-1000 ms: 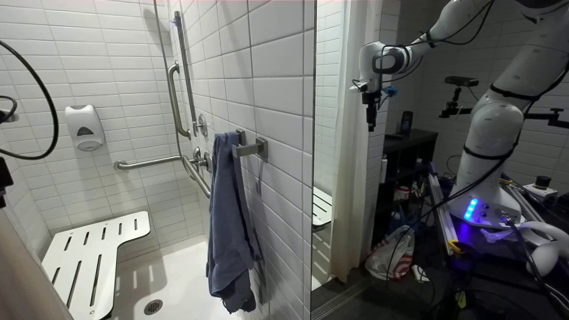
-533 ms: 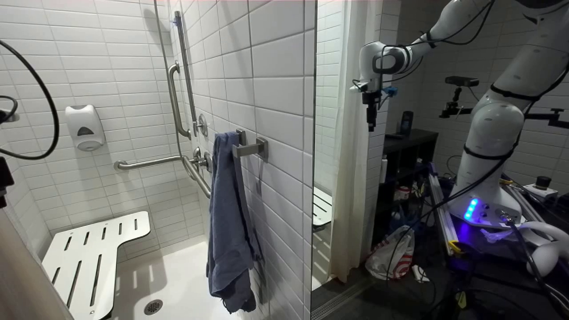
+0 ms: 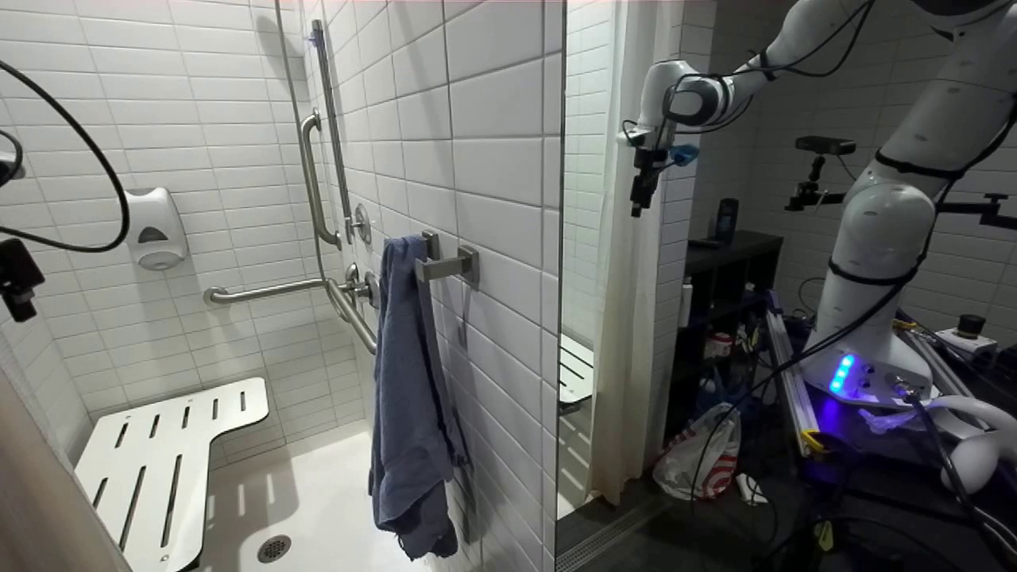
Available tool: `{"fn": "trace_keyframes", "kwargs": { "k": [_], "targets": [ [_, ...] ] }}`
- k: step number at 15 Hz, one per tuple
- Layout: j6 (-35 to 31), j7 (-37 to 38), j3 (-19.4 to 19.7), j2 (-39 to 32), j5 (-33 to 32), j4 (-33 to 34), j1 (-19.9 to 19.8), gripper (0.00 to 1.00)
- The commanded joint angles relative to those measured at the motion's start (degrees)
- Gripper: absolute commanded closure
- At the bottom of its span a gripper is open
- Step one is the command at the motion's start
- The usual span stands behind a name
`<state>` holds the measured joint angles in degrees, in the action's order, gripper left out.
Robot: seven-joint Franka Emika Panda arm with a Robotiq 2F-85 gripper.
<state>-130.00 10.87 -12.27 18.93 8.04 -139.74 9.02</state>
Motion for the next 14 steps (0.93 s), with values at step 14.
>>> {"fn": "trace_keyframes", "kwargs": {
  "k": [14],
  "targets": [
    [-9.45, -22.2, -2.89, -21.34, -3.11, 27.52, 5.99, 0.0]
  ]
}}
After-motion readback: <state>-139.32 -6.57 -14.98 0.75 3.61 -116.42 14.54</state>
